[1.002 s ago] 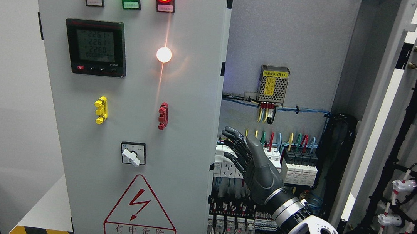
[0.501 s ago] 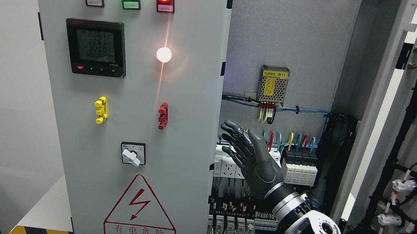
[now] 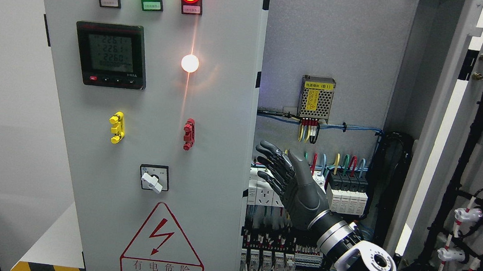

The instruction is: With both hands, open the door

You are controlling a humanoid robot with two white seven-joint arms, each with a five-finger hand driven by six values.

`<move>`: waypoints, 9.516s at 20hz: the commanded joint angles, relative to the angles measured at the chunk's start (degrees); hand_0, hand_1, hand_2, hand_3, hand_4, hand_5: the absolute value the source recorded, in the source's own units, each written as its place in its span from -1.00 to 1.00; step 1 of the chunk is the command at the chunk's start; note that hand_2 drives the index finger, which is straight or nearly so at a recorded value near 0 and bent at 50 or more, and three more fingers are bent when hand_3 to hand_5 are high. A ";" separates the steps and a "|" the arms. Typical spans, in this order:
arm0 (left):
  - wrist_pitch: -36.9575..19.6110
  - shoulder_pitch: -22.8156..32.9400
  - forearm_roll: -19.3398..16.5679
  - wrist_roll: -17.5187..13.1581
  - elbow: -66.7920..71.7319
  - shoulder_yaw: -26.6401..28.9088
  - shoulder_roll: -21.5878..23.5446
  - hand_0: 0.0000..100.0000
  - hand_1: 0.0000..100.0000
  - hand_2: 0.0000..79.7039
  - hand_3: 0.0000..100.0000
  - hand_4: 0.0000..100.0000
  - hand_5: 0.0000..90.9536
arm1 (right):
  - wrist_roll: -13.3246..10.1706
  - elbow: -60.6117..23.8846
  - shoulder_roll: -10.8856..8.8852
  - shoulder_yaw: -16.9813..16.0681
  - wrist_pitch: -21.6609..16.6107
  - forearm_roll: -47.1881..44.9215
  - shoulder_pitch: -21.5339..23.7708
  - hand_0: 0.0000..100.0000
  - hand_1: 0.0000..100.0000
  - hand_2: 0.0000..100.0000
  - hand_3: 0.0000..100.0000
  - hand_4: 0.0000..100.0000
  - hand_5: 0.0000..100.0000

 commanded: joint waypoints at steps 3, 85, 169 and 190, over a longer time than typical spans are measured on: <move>0.01 0.70 0.00 -0.01 0.03 0.00 0.00 -1.00 -1.00 -1.00 -1.00 -1.00 -1.00 | 0.86 1.86 -0.79 0.15 0.43 -0.08 -0.44 -0.62 -1.00 -1.00 -1.00 -1.00 -1.00; 0.01 0.70 0.00 -0.01 0.03 0.00 0.00 -1.00 -1.00 -1.00 -1.00 -1.00 -1.00 | 11.68 3.44 -0.35 -0.47 5.97 -0.25 -4.57 -0.62 -1.00 -1.00 -1.00 -1.00 -1.00; 0.01 0.70 0.00 -0.01 -0.06 0.00 0.00 -1.00 -1.00 -1.00 -1.00 -1.00 -1.00 | 20.90 7.31 -0.70 -0.47 5.97 -0.34 -8.18 -0.62 -1.00 -1.00 -1.00 -1.00 -1.00; 0.01 0.70 0.00 -0.01 0.03 0.00 0.00 -1.00 -1.00 -1.00 -1.00 -1.00 -1.00 | 20.82 5.03 -0.87 -0.29 5.88 -0.34 -6.43 -0.62 -1.00 -1.00 -1.00 -1.00 -1.00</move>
